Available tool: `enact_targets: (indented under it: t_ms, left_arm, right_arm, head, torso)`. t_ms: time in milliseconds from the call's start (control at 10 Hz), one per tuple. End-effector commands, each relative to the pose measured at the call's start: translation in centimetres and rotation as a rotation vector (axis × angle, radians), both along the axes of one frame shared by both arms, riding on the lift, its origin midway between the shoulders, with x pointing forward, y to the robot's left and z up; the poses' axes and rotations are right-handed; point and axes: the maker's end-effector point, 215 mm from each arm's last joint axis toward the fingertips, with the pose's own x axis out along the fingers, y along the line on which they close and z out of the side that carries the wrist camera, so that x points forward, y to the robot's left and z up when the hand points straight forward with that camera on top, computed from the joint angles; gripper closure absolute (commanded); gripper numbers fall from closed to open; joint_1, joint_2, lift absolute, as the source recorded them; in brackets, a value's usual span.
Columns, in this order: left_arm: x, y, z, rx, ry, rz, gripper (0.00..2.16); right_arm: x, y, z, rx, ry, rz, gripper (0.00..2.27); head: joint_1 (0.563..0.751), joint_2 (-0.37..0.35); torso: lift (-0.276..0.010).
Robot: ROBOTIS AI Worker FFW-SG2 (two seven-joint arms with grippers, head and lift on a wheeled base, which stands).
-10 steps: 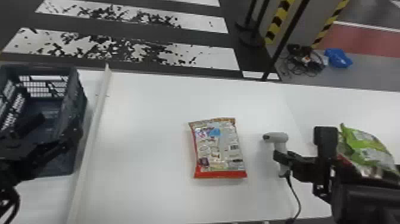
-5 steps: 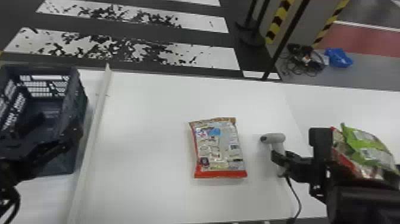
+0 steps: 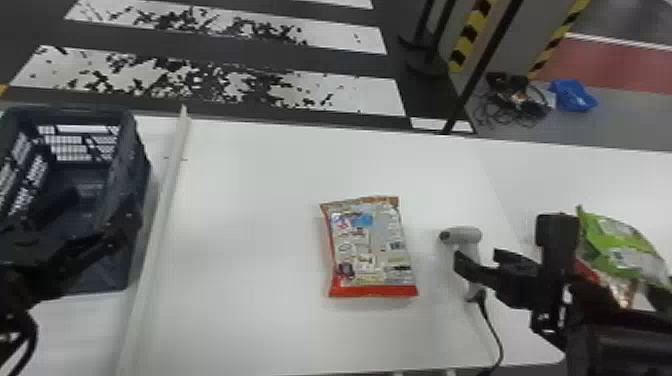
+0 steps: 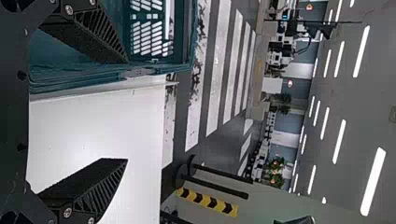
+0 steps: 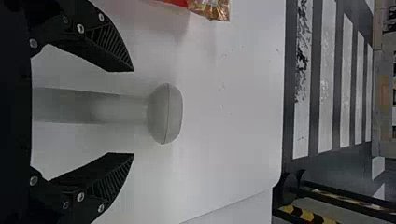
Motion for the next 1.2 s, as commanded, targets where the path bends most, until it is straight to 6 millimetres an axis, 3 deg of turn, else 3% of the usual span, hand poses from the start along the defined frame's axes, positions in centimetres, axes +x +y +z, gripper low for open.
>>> enact_targets:
  t_ms: [0, 400, 1100]
  left_arm:
    - [0.0, 0.0, 0.1, -0.002, -0.001, 0.002, 0.13]
    - [0.0, -0.1, -0.1, -0.003, 0.002, 0.000, 0.13]
    - [0.0, -0.2, 0.0, -0.003, 0.000, -0.001, 0.13]
  right_arm:
    - [-0.5, 1.4, 2.2, 0.067, -0.039, 0.015, 0.07]
    - [-2.6, 8.1, 2.7, 0.406, 0.048, 0.115, 0.07]
    - [-1.6, 14.6, -0.8, 0.487, 0.179, 0.234, 0.06]
  head:
    - [0.695, -0.181]
    - [0.695, -0.108]
    - [0.695, -0.005]
  torso:
    - [-0.095]
    - [-0.095]
    - [-0.095]
